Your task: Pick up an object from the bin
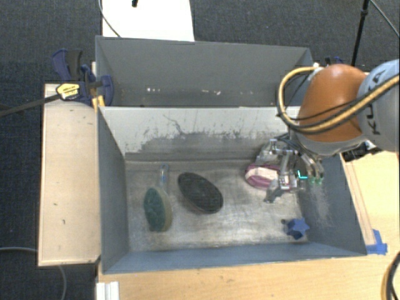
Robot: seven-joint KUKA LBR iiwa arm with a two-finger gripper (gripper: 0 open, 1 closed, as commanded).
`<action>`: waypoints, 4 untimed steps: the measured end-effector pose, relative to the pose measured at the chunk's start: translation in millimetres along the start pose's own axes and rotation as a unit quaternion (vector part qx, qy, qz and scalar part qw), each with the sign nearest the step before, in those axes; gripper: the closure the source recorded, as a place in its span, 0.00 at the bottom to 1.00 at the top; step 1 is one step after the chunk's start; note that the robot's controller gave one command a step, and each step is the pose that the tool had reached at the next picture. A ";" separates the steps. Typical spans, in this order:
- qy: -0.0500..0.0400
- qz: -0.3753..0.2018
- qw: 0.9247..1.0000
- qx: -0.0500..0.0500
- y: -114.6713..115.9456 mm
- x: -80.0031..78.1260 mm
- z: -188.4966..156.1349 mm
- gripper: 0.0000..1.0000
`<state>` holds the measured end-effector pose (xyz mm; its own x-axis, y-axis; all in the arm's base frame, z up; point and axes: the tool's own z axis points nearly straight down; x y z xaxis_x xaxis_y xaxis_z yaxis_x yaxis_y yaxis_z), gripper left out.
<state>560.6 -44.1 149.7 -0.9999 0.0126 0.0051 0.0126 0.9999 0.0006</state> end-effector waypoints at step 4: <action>-0.007 0.045 0.999 -0.002 -58.2 -18.4 61.0 0.00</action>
Offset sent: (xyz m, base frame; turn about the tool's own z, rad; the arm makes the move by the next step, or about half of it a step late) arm 0.0148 -0.0808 -0.0797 -0.0251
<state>577.9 -102.5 88.6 -0.9948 0.1019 -0.0078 0.1019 0.9948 0.0040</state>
